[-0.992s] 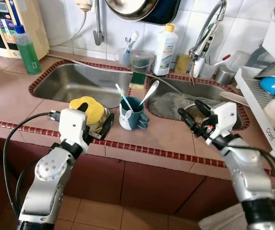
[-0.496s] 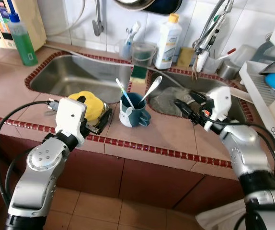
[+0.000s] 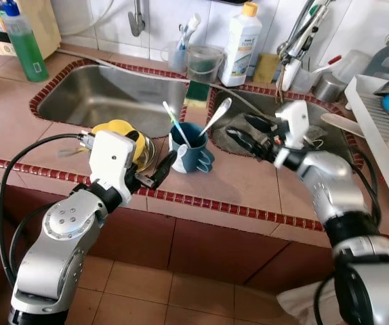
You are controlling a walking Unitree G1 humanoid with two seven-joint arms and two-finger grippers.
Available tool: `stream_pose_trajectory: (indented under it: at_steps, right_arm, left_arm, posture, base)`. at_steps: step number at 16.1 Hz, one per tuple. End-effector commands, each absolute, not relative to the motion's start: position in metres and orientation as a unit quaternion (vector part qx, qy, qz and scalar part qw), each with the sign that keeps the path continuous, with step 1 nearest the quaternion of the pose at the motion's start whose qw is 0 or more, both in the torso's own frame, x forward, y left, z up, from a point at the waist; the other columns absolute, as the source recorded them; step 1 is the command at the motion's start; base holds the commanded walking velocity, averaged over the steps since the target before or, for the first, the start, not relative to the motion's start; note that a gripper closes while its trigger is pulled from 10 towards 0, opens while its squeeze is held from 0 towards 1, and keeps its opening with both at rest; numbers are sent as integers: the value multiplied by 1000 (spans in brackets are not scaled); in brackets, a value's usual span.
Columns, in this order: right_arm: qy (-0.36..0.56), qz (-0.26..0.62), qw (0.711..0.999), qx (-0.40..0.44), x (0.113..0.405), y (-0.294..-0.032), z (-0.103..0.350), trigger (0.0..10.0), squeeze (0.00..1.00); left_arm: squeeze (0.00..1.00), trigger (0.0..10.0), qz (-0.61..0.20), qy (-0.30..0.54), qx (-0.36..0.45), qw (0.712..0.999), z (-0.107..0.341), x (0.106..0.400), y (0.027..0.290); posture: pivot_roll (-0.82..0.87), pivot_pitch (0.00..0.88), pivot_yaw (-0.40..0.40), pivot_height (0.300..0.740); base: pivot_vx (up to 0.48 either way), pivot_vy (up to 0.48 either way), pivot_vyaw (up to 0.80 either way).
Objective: Kitchen organization
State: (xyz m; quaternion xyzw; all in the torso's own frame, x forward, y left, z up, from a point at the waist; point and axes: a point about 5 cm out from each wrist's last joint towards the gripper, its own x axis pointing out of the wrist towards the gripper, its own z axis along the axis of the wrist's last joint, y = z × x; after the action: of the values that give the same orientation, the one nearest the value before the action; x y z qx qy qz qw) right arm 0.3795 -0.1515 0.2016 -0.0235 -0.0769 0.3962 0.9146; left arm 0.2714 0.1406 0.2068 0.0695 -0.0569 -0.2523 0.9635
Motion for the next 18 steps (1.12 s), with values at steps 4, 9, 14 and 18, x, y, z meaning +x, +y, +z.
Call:
stream_pose_trajectory:
  at_steps: [4, 9, 14, 18]
  right_arm:
    - [-90, 398, 913, 32, 388, -149, 214, 10000, 0]
    - [-87, 417, 900, 89, 393, -137, 220, 10000, 0]
    - [-54, 430, 893, 121, 395, -127, 211, 10000, 0]
    - [-39, 428, 892, 137, 395, -126, 205, 10000, 0]
  left_arm:
    - [0, 10000, -264, -57, 64, 961, 211, 264, 132]
    - [0, 10000, -260, -50, 58, 962, 213, 258, 131]
    - [0, 10000, -263, -43, 60, 962, 213, 253, 128]
    - [0, 10000, -270, -47, 56, 960, 216, 249, 124]
  posture:
    - [96, 143, -94, 740]
    - [117, 158, -99, 740]
    - [125, 170, -105, 740]
    - [136, 175, -110, 740]
  base:
    - [0, 0, 0]
    - [0, 0, 0]
    - [0, 0, 0]
    - [0, 0, 0]
